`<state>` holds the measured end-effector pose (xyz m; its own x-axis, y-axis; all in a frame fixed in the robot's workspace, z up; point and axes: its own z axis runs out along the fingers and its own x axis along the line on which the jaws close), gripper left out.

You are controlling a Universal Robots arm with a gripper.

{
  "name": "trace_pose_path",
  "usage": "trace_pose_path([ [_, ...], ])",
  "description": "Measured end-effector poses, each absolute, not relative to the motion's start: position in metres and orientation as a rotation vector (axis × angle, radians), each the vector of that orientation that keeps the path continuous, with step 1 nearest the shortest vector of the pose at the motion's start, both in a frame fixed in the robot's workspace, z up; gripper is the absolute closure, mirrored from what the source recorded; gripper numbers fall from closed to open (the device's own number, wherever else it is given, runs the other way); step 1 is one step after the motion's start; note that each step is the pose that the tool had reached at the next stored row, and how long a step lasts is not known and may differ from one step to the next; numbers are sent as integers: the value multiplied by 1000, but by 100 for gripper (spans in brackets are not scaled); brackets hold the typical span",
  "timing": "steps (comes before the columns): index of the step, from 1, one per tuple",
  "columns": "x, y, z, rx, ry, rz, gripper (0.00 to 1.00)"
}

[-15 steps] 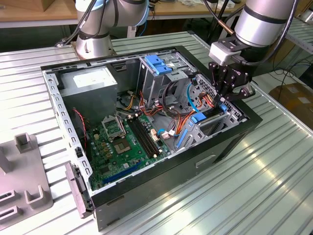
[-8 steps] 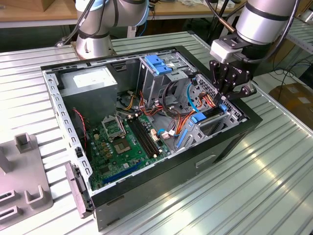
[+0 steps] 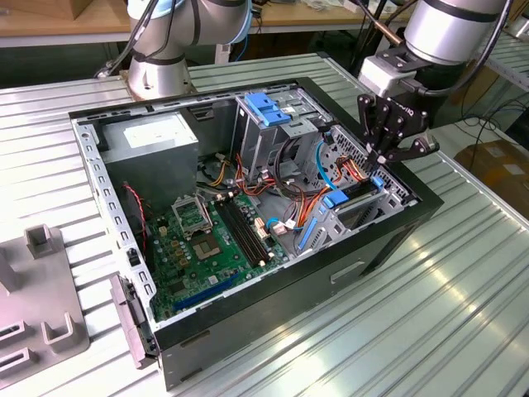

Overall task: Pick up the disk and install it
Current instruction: 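Insert the first disk wire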

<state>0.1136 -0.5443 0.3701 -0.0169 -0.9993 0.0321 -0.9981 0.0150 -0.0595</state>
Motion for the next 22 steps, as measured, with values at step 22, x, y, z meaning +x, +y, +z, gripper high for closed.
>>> trace_pose_path([
  [22, 100, -521, 389, -2191, 2226, -96, 90],
])
